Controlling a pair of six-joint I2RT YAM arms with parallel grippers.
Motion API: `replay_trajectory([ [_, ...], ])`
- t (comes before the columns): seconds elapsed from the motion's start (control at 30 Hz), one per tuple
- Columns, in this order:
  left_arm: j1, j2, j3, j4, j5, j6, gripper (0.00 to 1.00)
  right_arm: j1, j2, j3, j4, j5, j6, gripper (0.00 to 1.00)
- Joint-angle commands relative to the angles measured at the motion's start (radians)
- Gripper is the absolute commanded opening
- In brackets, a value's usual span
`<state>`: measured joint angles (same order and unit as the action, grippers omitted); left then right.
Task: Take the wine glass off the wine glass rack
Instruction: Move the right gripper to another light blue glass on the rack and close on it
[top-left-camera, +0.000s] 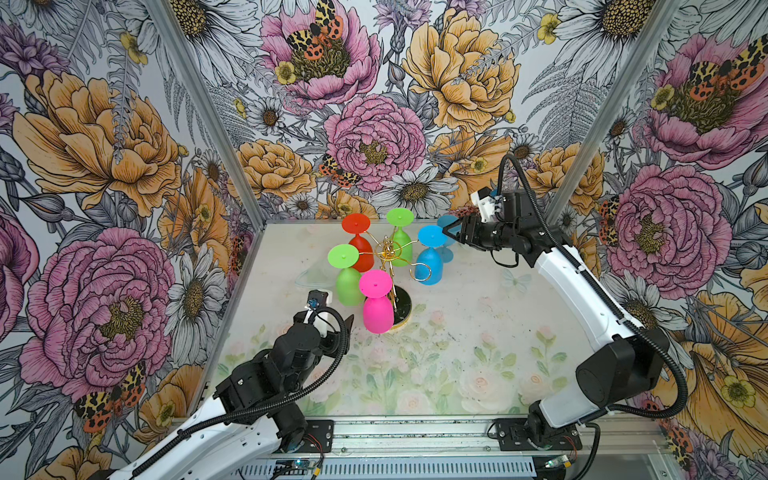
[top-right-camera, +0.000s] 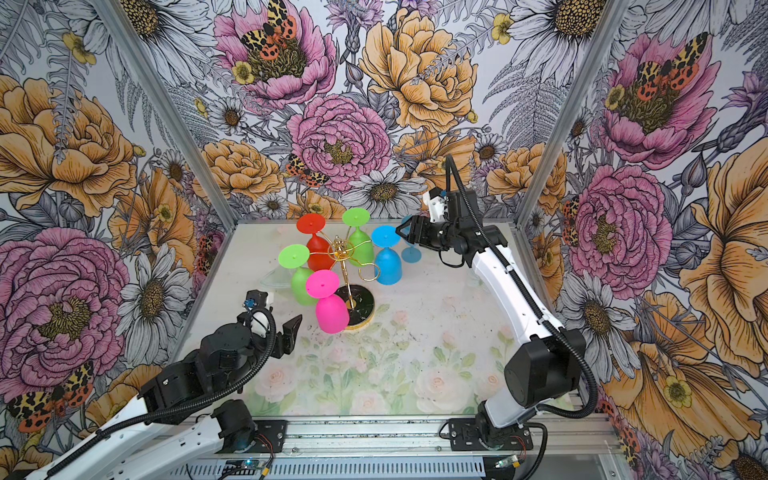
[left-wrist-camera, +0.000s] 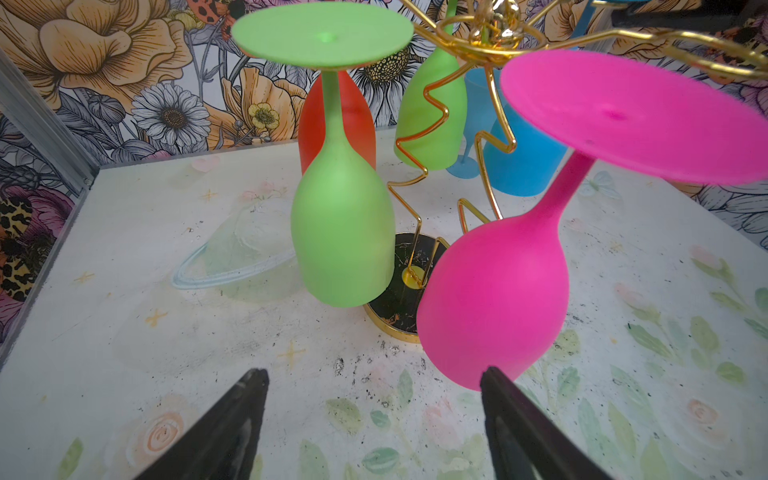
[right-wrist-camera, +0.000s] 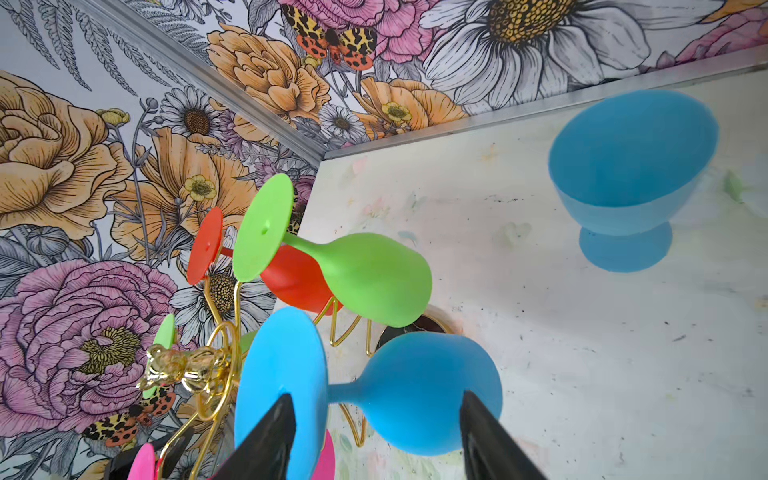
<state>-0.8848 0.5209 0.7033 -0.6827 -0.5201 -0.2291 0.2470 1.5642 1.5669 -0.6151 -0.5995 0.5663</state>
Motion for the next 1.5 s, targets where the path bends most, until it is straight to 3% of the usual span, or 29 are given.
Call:
replay_trajectory([
  [0.0,0.013,-0.005,0.012,0.027,0.025,0.011,0.82,0.01,-0.043,-0.03,0.111,-0.059,0.063,0.6],
  [0.27,0.014,-0.005,0.012,0.028,0.022,0.012,0.82,0.015,-0.05,-0.078,0.173,-0.081,0.106,0.51],
  [0.67,0.015,-0.004,0.012,0.032,0.023,0.012,0.82,0.02,-0.055,-0.104,0.217,-0.115,0.146,0.27],
  [1.47,0.017,-0.009,0.011,0.032,0.026,0.012,0.83,0.028,-0.086,-0.132,0.318,-0.172,0.23,0.03],
])
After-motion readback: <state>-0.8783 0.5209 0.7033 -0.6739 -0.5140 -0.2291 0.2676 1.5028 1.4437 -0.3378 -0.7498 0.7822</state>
